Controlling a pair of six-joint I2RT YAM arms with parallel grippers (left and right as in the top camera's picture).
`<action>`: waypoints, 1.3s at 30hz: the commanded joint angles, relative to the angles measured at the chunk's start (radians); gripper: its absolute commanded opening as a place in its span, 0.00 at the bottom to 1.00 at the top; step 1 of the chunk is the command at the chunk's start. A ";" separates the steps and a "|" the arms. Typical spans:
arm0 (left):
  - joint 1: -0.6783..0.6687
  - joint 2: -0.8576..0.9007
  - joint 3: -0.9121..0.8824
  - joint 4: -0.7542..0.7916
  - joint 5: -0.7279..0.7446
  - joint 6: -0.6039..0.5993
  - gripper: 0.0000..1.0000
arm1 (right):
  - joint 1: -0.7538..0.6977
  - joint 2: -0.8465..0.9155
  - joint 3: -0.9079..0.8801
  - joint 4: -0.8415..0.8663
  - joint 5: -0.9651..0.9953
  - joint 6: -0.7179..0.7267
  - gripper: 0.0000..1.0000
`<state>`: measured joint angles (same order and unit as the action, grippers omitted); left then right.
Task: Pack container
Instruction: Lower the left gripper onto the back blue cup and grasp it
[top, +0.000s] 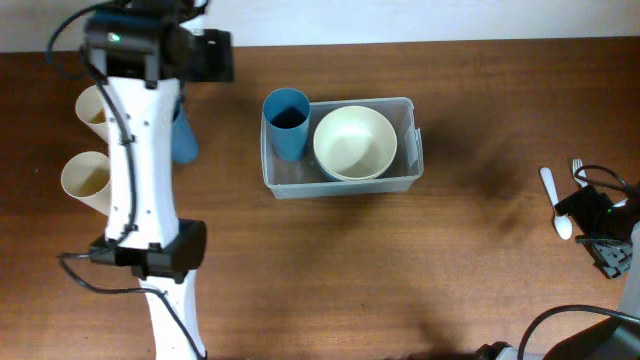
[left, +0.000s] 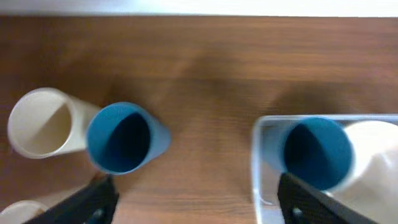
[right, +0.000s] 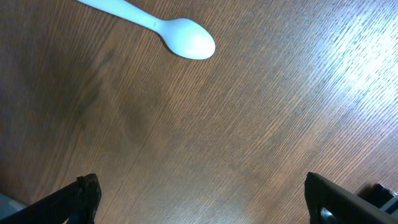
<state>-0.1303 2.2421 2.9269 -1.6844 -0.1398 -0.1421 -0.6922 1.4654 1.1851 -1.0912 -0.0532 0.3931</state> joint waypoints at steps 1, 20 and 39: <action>0.052 0.041 -0.045 -0.003 -0.007 0.066 0.86 | -0.002 -0.001 0.000 0.000 -0.002 0.008 0.99; 0.130 0.054 -0.483 0.179 -0.006 0.124 0.87 | -0.002 -0.001 0.000 0.000 -0.002 0.008 0.99; 0.149 0.055 -0.622 0.234 0.065 0.124 0.86 | -0.002 -0.001 0.000 0.000 -0.002 0.008 0.99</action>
<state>0.0128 2.2841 2.3211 -1.4609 -0.1017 -0.0368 -0.6922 1.4651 1.1851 -1.0916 -0.0532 0.3931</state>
